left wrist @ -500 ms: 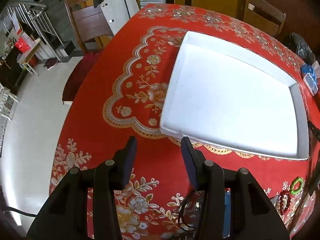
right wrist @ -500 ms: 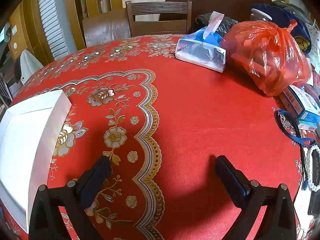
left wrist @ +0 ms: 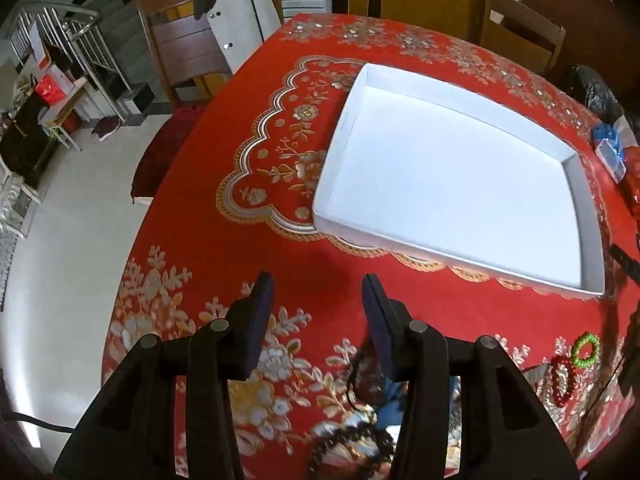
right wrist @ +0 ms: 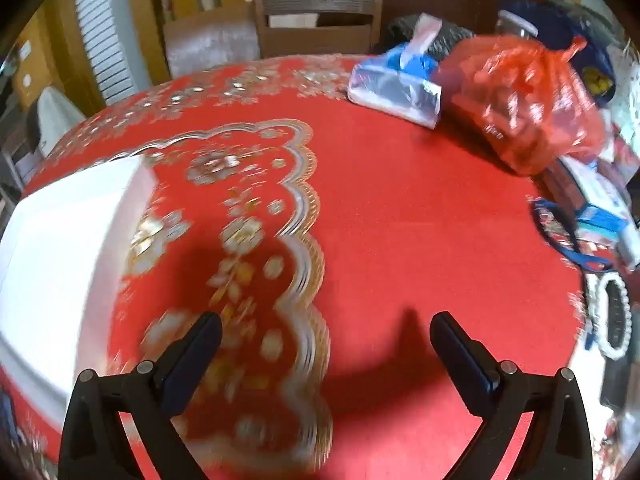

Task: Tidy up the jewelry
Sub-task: 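Move both tools over the jewelry pile beside the white tray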

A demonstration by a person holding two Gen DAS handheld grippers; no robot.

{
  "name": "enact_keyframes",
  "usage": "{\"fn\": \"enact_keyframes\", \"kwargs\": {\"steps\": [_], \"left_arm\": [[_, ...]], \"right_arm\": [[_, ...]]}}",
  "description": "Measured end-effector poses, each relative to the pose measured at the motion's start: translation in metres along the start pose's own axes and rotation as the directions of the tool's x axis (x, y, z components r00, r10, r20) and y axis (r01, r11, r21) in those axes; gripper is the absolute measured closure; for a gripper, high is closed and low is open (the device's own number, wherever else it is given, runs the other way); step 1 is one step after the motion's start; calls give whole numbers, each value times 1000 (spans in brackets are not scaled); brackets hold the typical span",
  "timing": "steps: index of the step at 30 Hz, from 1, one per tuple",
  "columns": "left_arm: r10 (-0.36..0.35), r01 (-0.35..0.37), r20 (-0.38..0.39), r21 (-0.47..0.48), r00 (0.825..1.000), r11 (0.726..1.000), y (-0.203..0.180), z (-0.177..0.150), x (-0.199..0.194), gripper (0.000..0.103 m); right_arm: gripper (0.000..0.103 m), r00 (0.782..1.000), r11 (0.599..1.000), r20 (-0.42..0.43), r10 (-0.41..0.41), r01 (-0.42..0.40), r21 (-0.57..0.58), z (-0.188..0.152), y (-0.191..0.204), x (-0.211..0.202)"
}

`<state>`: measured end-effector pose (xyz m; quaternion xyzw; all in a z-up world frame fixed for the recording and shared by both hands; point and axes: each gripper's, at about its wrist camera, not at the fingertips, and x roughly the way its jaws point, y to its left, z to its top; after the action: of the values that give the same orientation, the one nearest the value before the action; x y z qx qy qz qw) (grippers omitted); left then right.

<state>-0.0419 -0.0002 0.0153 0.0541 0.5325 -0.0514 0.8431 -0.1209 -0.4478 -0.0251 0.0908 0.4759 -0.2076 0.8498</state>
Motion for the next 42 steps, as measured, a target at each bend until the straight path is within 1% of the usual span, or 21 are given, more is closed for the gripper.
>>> {"fn": "enact_keyframes", "kwargs": {"steps": [1,3,5,8,11,12,16,20,24,29,32,36,42], "left_arm": [[5,-5,8,4,1000,1000,-5,-3,-4,58],[4,-4,7,5,1000,1000,-10,-10,-11,58],[-8,8,8,2,1000,1000,-16,-16,-16,58],[-15,15,8,12,1000,1000,-28,-25,-25,58],[-25,25,11,15,1000,1000,-37,-37,-33,58],[-30,30,8,14,1000,999,-40,-42,-36,58],[-38,38,2,11,999,999,-48,-55,-44,58],[-42,42,12,12,999,999,-50,-70,-59,58],[-42,42,23,15,999,999,-46,-78,-73,58],[-52,53,29,-14,998,999,-35,-90,-85,58],[-55,56,45,-25,998,998,-30,-95,-95,58],[-66,69,57,-48,996,996,-22,-101,-104,58],[-66,69,63,-48,996,996,-22,-106,-111,58]], "right_arm": [[0,1000,1000,2,12,-12,0,-6,3,-13],[0,998,998,-8,70,-70,9,-17,11,-36],[0,992,992,-16,126,-126,16,-30,22,-59],[0,980,980,-20,198,-199,-15,-48,45,-89],[0,971,969,-28,239,-240,-58,-65,72,-112],[0,968,965,-26,251,-252,-76,-71,87,-112],[0,961,953,-28,277,-278,-118,-86,119,-132],[0,958,949,-2,286,-284,-139,-96,146,-158],[0,959,945,4,284,-280,-170,-103,164,-176],[0,958,943,18,287,-279,-183,-109,171,-193],[0,962,947,30,270,-260,-189,-112,172,-201],[0,961,945,31,276,-265,-194,-114,173,-209],[0,963,942,40,267,-252,-220,-119,176,-215]]}}
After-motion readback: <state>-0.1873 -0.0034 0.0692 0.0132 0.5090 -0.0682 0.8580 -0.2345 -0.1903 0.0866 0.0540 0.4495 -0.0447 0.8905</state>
